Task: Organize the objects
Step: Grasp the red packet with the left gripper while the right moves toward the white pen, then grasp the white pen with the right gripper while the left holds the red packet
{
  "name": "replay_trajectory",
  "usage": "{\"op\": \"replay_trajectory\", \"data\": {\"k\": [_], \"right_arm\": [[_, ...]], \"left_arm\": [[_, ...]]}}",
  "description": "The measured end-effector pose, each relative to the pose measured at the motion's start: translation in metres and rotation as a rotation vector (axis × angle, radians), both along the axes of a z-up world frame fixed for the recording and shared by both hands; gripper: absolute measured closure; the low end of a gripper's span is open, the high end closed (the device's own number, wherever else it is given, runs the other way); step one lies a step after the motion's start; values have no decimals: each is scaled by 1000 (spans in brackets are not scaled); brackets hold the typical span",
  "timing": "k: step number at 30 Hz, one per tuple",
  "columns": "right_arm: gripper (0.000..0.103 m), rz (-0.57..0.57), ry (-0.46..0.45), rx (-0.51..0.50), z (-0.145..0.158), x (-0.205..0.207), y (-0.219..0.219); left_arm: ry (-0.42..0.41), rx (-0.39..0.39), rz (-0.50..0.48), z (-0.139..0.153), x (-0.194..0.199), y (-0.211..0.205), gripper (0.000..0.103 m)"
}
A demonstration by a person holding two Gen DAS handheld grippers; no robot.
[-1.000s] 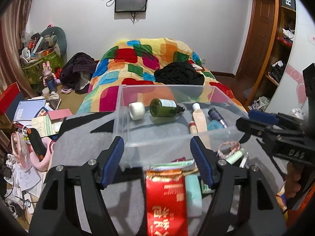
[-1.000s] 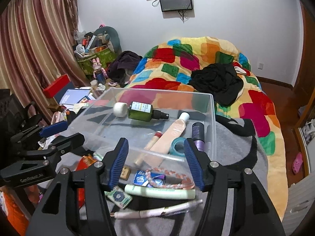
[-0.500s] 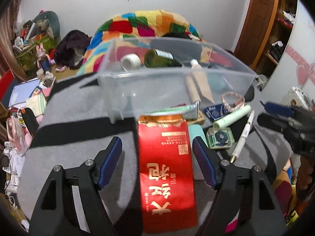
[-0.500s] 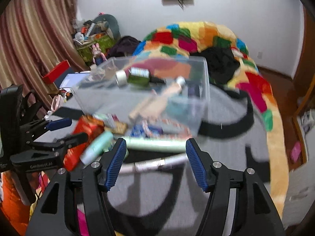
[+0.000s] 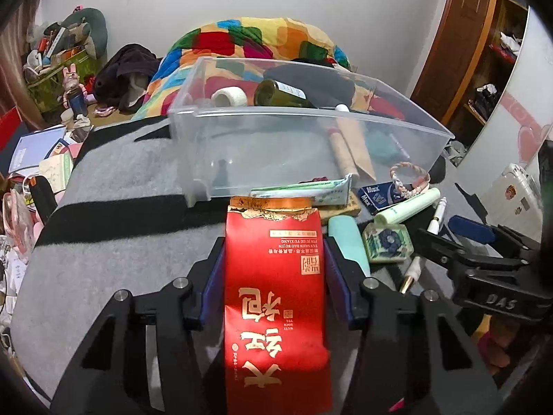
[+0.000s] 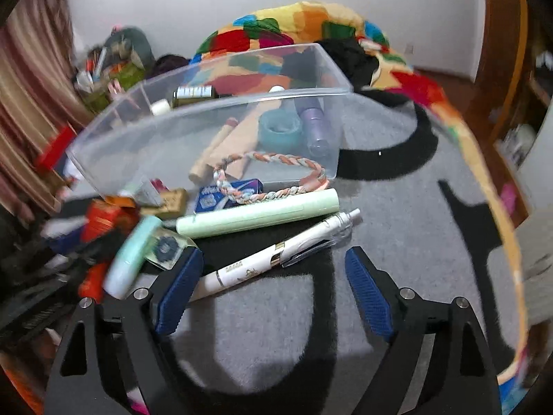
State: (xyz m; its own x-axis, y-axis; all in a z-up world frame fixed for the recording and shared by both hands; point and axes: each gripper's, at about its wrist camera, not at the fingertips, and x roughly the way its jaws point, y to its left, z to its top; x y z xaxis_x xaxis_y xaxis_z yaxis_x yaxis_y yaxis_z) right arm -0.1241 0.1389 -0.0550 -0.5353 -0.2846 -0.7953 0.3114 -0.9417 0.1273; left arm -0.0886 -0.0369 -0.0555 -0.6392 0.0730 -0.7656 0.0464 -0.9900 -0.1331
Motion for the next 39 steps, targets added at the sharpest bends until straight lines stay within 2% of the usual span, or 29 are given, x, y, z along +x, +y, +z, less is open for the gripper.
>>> {"op": "replay_trajectory", "data": {"k": [3, 8, 11, 18, 22, 24, 26, 28, 29, 31, 33, 34, 39], "right_arm": [[24, 1, -7, -7, 2, 2, 7], [43, 6, -16, -27, 6, 7, 26], [49, 0, -32, -48, 9, 13, 40], [52, -22, -65, -28, 14, 24, 61], [52, -18, -46, -29, 19, 21, 63], [51, 22, -27, -26, 25, 20, 63], [41, 100, 4, 18, 31, 22, 59], [31, 190, 67, 118, 35, 27, 53], [30, 218, 91, 155, 35, 28, 51], [30, 301, 133, 257, 34, 29, 46], [30, 392, 149, 312, 31, 27, 41], [30, 437, 155, 329, 30, 24, 38], [32, 560, 136, 368, 20, 0, 23]], "left_arm": [[8, -8, 2, 2, 11, -4, 50], [10, -19, -5, 4, 27, -13, 50], [13, -39, -12, 7, 39, -17, 50], [17, -59, -25, 8, 53, -20, 50], [28, -56, -7, 12, 51, -19, 50], [41, -57, -6, 17, 52, -18, 50], [52, -66, -4, 21, 54, -18, 49], [53, -69, -1, 23, 54, -20, 48], [48, -72, 4, 23, 54, -20, 47], [36, -75, 11, 21, 53, -21, 44], [19, -73, 17, 18, 51, -22, 38], [15, -70, 19, 17, 51, -22, 35], [-9, -88, 11, 11, 45, -15, 34]]}}
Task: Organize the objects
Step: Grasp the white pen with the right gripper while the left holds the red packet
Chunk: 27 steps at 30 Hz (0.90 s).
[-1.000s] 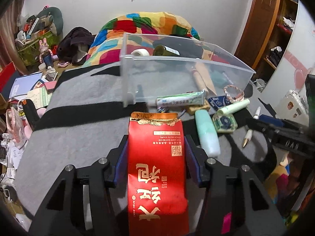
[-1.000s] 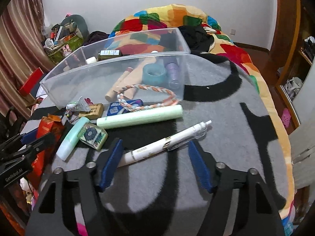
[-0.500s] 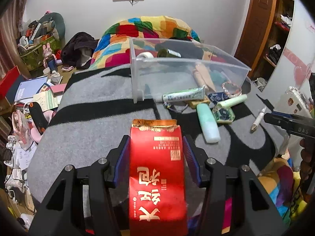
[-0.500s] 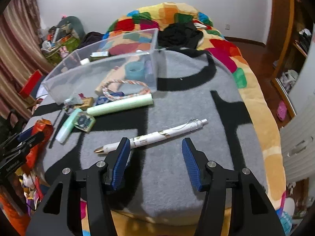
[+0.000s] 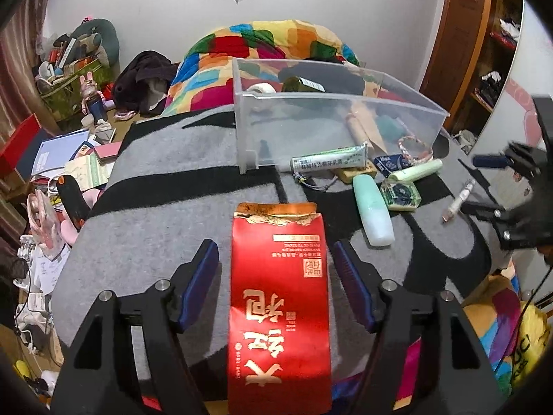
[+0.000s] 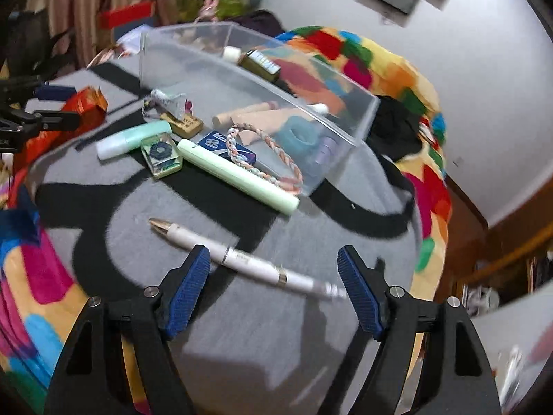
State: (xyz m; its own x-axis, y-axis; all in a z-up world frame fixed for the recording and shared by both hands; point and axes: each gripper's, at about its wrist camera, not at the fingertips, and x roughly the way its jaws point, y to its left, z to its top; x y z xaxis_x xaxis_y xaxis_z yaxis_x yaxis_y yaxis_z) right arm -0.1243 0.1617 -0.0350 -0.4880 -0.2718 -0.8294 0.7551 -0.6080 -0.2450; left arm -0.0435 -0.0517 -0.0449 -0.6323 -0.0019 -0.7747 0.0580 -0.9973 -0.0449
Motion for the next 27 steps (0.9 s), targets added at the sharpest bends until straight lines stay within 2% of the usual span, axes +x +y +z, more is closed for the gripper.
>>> {"op": "replay_trajectory", "data": {"k": [3, 4, 6, 8, 10, 12, 13, 14, 20, 27], "right_arm": [[35, 50, -85, 13, -3, -13, -6], [42, 58, -107, 25, -6, -13, -8], [45, 78, -146, 21, -5, -15, -6], [65, 80, -210, 5, -4, -15, -3], [79, 72, -237, -7, -3, -13, -2], [87, 56, -217, 9, -2, -4, -3], [90, 44, -213, 9, -2, -1, -2], [91, 31, -210, 2, -2, 2, -2], [93, -33, -192, -119, 11, 18, 2], [93, -114, -143, -291, 46, 6, 4]], "left_arm": [[-21, -10, -14, -6, -5, 5, 34], [-27, -14, -15, -8, -7, 5, 34], [-34, -14, -15, -11, -9, 6, 34], [-22, -11, -8, -13, -10, 5, 34], [-13, -4, -1, -13, -10, 4, 34], [-2, 1, 6, -13, -9, 3, 37], [2, -3, 10, -13, -8, 3, 45], [3, -13, 17, -12, -8, 3, 49], [31, -10, 32, -2, -3, 2, 49], [92, 3, 32, 26, -7, 3, 49]]}}
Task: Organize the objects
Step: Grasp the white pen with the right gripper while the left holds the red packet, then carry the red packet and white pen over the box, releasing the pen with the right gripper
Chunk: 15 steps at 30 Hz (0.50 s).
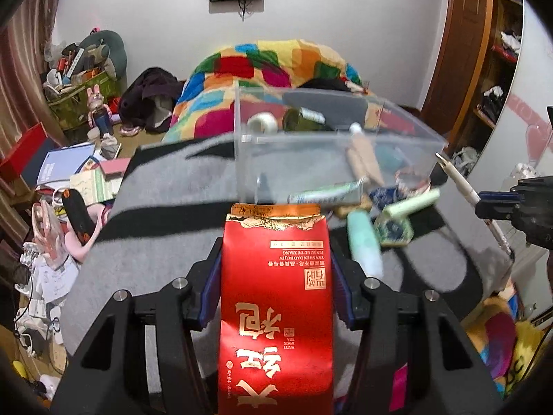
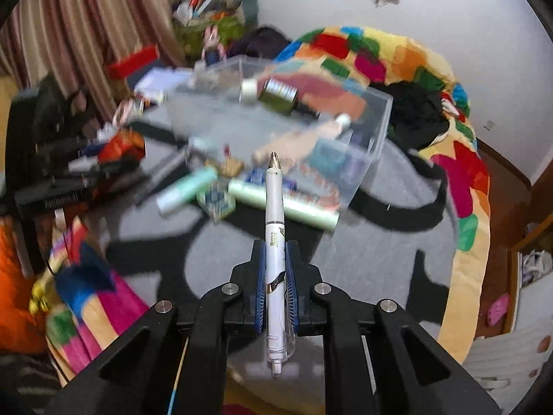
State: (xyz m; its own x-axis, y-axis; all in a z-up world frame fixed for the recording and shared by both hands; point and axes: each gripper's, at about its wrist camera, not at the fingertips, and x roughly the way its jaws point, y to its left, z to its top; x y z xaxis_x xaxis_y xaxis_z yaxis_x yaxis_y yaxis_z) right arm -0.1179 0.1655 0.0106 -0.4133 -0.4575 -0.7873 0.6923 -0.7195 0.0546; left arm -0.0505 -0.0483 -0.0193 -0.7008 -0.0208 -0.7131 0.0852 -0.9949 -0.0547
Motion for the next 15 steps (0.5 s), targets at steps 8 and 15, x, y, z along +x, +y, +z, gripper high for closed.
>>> {"op": "replay_trajectory", "data": {"k": [8, 15], "right_arm": [[93, -84, 50, -96, 31, -21, -7], [93, -116, 55, -107, 40, -48, -24]], "left_arm": [[72, 12, -18, 34, -26, 5, 49], [66, 30, -47, 44, -61, 7, 49]]}}
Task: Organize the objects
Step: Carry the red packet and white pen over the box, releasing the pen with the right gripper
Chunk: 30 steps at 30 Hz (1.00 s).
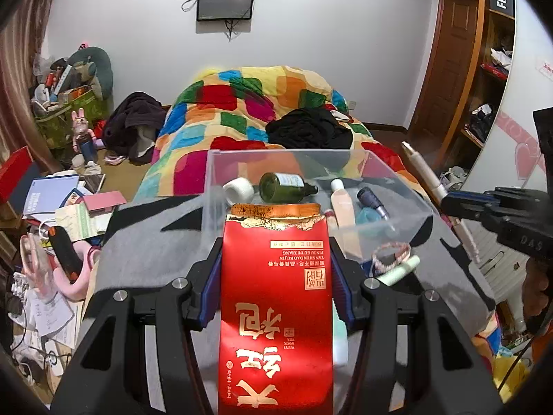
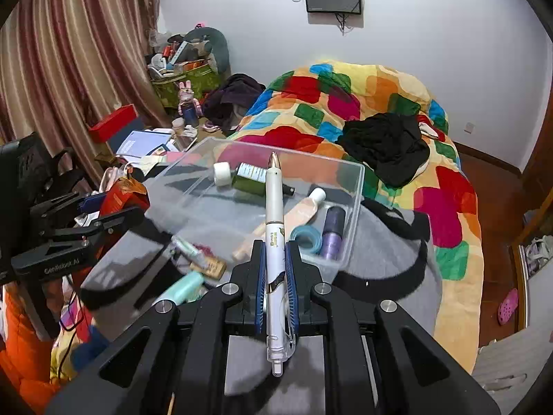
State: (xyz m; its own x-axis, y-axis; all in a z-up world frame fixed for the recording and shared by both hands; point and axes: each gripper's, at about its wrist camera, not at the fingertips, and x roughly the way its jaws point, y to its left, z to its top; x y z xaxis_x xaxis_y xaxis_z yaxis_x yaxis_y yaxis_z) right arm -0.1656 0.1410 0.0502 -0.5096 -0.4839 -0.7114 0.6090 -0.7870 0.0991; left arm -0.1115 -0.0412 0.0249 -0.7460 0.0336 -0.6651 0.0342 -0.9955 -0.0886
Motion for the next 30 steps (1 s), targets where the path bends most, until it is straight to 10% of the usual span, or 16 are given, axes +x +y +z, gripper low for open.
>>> {"op": "replay_trajectory", "data": {"k": [30], "right_arm": [[93, 17, -174, 66, -38, -69, -41]], "left_arm": [[-157, 41, -71, -12, -77, -8, 46]]}}
